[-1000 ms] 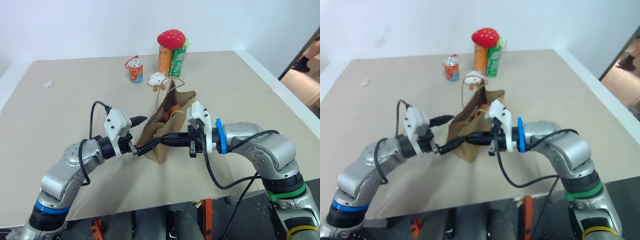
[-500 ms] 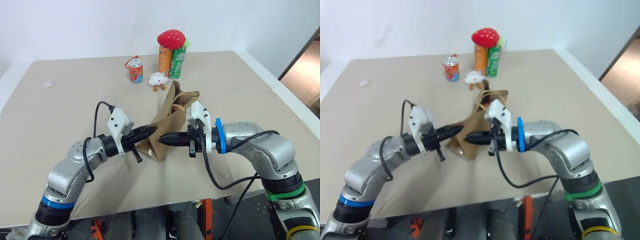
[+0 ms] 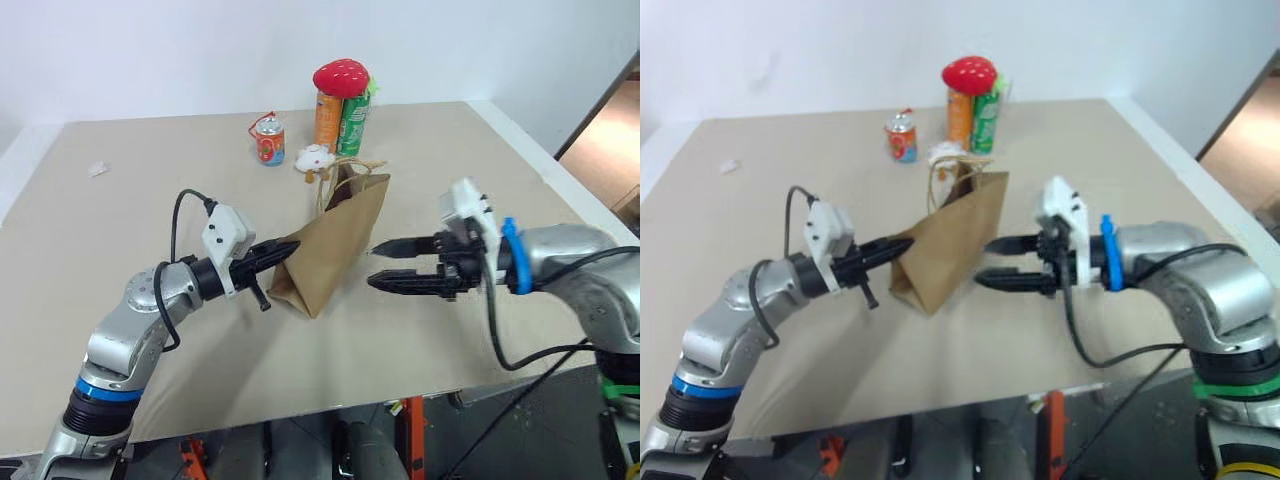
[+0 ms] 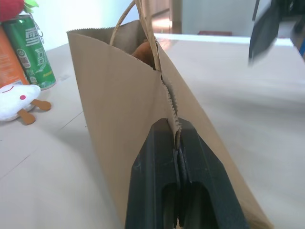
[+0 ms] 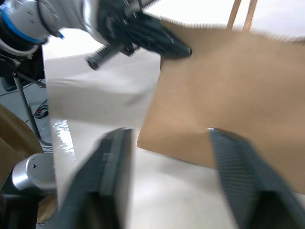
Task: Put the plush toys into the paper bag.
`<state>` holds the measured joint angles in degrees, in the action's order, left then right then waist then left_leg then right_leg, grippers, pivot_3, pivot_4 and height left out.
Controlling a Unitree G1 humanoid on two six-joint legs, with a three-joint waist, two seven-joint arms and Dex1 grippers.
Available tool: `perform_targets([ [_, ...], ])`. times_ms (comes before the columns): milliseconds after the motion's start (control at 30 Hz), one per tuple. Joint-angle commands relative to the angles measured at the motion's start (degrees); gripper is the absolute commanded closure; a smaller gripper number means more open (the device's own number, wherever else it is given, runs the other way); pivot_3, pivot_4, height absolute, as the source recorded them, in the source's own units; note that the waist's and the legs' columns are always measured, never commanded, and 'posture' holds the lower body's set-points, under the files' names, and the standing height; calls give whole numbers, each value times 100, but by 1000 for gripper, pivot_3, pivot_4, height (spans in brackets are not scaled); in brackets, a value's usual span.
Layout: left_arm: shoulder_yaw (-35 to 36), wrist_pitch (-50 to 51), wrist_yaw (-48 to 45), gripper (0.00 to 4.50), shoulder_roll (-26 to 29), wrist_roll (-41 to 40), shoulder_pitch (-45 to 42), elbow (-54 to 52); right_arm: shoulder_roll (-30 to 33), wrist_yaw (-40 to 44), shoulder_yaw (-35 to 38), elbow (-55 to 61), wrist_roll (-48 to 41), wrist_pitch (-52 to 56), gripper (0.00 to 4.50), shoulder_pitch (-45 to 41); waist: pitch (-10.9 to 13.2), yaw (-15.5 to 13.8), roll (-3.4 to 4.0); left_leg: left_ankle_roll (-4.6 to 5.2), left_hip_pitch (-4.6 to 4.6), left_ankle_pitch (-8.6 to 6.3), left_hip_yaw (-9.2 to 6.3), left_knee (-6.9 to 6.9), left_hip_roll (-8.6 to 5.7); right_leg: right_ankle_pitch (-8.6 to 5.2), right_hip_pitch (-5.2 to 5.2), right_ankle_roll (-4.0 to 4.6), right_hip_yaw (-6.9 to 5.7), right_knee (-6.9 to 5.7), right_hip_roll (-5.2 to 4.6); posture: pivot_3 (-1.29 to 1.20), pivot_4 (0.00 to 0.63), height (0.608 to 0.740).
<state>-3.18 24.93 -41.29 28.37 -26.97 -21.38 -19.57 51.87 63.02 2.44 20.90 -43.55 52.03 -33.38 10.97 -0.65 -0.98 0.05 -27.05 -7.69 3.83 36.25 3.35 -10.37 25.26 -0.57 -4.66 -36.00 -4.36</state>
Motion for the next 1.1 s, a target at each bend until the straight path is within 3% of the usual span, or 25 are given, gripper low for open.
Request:
perform_targets([
  [33,200,-285,-370,4500,17,-211,-165,-35,195,276,371,-435,178,-561,55,-98,0,1,0,0,0,0,-1,1,0,0,-1,0,-4,0,4,0,150,740],
  [200,224,-620,-1598,4500,522,-465,-227,-36,176,594,528,-984,350,-1294,55,-312,2,7,2,0,-2,0,1,0,1,0,4,0,-7,0,4,0,150,740],
  [533,297,-1499,-3898,4500,1580,-444,-745,1200,927,1656,535,-1919,627,-1742,55,-869,8,4,13,-12,-9,-9,21,-1,4,-6,12,9,-13,1,2,0,150,740],
  [700,234,-1736,-4469,4500,1572,-563,-922,1229,921,1638,633,-1827,429,-1527,55,-931,9,5,14,-17,-9,-14,35,-2,13,-8,16,12,-13,1,2,0,150,740],
  [1100,70,-2262,-4702,4500,1322,-187,-1053,1556,661,1470,580,-1389,310,-1424,55,-575,9,13,15,-16,-5,-14,53,1,21,-7,15,11,-5,-2,8,0,150,740],
])
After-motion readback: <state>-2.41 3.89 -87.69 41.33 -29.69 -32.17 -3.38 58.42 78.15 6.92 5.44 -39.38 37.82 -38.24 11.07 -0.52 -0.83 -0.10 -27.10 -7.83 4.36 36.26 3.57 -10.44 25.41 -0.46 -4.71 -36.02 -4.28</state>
